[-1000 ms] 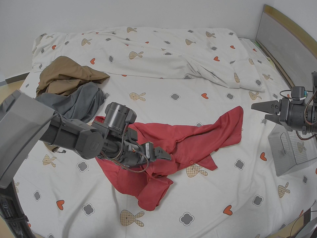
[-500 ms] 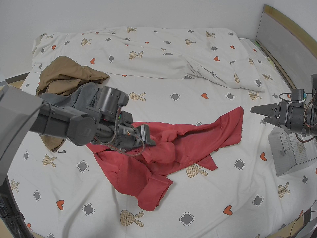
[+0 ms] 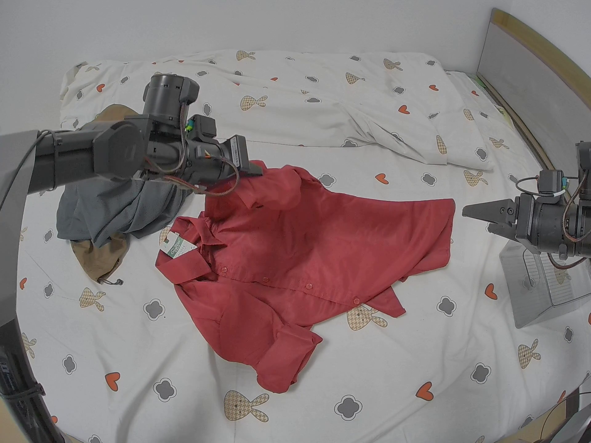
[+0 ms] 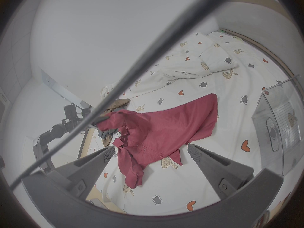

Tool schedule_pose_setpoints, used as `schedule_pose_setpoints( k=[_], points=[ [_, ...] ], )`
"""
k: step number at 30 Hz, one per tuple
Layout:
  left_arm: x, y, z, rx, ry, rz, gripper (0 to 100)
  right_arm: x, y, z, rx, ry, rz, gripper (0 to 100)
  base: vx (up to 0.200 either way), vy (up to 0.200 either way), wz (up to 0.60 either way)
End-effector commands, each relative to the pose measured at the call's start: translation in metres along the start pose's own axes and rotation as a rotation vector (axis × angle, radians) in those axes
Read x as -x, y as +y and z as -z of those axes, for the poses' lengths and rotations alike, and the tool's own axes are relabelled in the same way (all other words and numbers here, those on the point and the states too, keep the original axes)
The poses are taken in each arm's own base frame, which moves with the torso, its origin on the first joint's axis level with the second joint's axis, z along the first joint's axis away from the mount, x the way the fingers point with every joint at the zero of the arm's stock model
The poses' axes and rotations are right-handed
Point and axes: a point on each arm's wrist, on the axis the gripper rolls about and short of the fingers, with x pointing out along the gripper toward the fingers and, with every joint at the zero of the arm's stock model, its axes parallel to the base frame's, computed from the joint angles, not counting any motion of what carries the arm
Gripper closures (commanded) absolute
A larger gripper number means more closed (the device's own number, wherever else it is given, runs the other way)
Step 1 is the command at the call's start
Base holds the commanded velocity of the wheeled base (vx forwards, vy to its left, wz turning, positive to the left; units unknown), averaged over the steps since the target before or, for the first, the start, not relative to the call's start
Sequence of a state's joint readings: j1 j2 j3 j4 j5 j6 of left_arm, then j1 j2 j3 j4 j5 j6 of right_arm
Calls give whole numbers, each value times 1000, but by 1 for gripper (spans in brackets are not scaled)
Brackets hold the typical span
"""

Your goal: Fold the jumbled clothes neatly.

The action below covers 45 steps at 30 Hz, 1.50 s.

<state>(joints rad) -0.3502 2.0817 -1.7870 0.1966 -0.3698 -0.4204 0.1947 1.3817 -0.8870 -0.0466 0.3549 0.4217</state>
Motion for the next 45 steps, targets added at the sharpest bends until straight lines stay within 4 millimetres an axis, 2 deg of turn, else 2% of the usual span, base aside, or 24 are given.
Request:
schedule_pose_setpoints(
  k=[1, 2, 3, 4, 8, 9, 12, 14, 17, 20, 21, 23, 24, 26, 29, 34, 35, 37, 38, 41, 42, 43, 44, 45],
  points=[
    [-49, 65, 12, 72, 188, -139, 100, -6, 3, 6, 11, 33, -16, 0, 0, 0, 0],
    [-57, 76, 23, 93, 255, -167, 100, -6, 4, 6, 11, 35, -16, 0, 0, 0, 0],
    [-58, 78, 25, 96, 262, -171, 100, -7, 3, 6, 11, 36, -15, 0, 0, 0, 0],
    [-69, 95, 40, 113, 346, -204, 100, -7, 4, 6, 12, 36, -18, 0, 0, 0, 0],
    [-88, 120, 70, 111, 492, -241, 100, -8, 7, 10, 19, 51, -31, 0, 0, 0, 0],
    [-90, 123, 75, 122, 518, -247, 0, -9, 7, 11, 19, 56, -30, 0, 0, 0, 0],
    [-87, 124, 82, 148, 586, -257, 0, -9, 7, 13, 21, 61, -29, 0, 0, 0, 0],
    [-78, 119, 83, 172, 640, -248, 0, -8, 7, 13, 21, 60, -30, 0, 0, 0, 0],
    [-57, 104, 73, 179, 669, -167, 0, -8, 7, 13, 21, 60, -30, 0, 0, 0, 0],
    [-29, 82, 57, 149, 657, -129, 0, -8, 7, 12, 21, 58, -29, 0, 0, 0, 0],
    [-29, 82, 57, 149, 657, -129, 0, -8, 7, 12, 21, 58, -29, 0, 0, 0, 0],
    [0, 62, 46, 83, 656, -109, 0, -7, 6, 14, 20, 59, -29, 0, 0, 0, 0],
    [0, 62, 46, 83, 656, -109, 0, -7, 6, 14, 20, 59, -29, 0, 0, 0, 0],
    [26, 48, 46, 26, 731, -94, 0, -6, 6, 14, 19, 60, -28, 0, 0, 0, 0],
    [46, 38, 45, -1, 767, -84, 0, -6, 6, 15, 19, 61, -26, 0, 0, 0, 0],
    [61, 25, 31, -76, 647, -61, 0, -7, 4, 18, 14, 75, -21, 0, 0, 0, 0],
    [74, 12, 14, -174, 495, -33, 0, -8, 2, 21, 10, 85, -17, 0, 0, 0, 0],
    [81, 6, 8, -215, 440, -22, 0, -8, 2, 22, 11, 90, -16, 0, 0, 0, 0],
    [101, -8, 3, -370, 305, 7, 0, -10, 0, 25, 6, 103, -10, 0, 0, 0, 0],
    [99, -2, 45, -436, 298, -32, 0, -14, -3, 31, 0, 131, -5, 0, 0, 0, 0],
    [99, -2, 45, -436, 298, -32, 0, -14, -3, 31, 0, 131, -5, 0, 0, 0, 0],
    [88, 7, 75, -471, 280, -113, 0, -20, -4, 36, -3, 159, -2, 0, 0, 0, 0],
    [81, 16, 90, -475, 275, -165, 0, -22, -5, 37, -5, 171, 1, 0, 0, 0, 0],
    [77, 20, 95, -474, 269, -185, 0, -23, -5, 38, -7, 175, 3, 0, 0, 0, 0]
  ],
)
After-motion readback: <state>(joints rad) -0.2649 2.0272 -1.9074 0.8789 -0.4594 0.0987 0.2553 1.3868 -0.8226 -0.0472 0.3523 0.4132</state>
